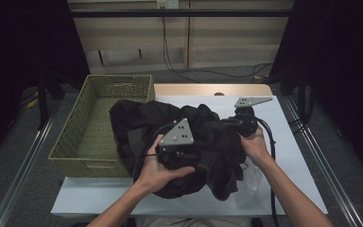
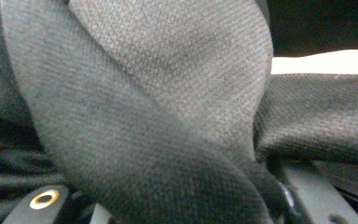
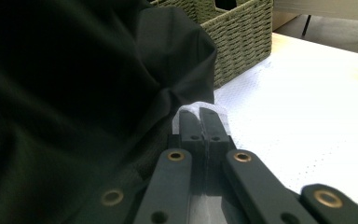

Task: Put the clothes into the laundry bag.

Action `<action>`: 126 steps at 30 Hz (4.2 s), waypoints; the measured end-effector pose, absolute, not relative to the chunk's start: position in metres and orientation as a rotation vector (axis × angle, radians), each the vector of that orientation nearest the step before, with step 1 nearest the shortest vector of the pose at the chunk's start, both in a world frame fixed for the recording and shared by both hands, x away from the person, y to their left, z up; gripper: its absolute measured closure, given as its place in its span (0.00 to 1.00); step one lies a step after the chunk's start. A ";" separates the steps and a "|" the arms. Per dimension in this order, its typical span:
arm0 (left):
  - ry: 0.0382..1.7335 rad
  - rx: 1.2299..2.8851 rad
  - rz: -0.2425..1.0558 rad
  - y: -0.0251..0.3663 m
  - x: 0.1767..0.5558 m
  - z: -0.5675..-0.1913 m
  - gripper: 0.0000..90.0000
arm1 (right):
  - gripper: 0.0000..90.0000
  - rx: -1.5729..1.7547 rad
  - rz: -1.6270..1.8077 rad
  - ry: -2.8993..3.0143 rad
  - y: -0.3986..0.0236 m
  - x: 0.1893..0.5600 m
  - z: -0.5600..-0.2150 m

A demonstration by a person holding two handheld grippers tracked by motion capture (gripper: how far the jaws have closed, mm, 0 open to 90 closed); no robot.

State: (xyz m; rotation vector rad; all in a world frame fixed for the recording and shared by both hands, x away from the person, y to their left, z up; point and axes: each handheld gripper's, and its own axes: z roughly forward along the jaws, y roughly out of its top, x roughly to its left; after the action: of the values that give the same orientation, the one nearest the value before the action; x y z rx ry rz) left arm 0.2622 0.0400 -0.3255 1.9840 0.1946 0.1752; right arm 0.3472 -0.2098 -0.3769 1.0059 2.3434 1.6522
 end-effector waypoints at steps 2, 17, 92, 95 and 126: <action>0.204 1.963 0.176 0.036 0.263 -0.331 0.67 | 1.00 1.008 1.648 2.347 -0.209 0.347 -0.377; 0.183 2.092 0.119 -0.005 0.267 -0.374 0.61 | 1.00 1.047 1.542 2.398 -0.209 0.352 -0.390; 0.344 1.983 0.175 0.100 0.260 -0.369 0.20 | 1.00 1.039 1.473 2.400 -0.208 0.344 -0.395; 0.443 1.932 0.277 0.121 0.280 -0.362 0.21 | 1.00 1.034 1.476 2.399 -0.208 0.344 -0.395; 0.652 1.995 0.302 0.164 0.300 -0.370 0.98 | 1.00 1.026 1.468 2.400 -0.207 0.343 -0.394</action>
State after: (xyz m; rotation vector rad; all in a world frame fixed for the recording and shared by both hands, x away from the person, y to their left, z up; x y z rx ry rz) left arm 0.2998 0.1639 -0.3699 1.9951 0.6523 0.3023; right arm 0.3430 -0.2069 -0.3941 1.0259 2.3998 1.4683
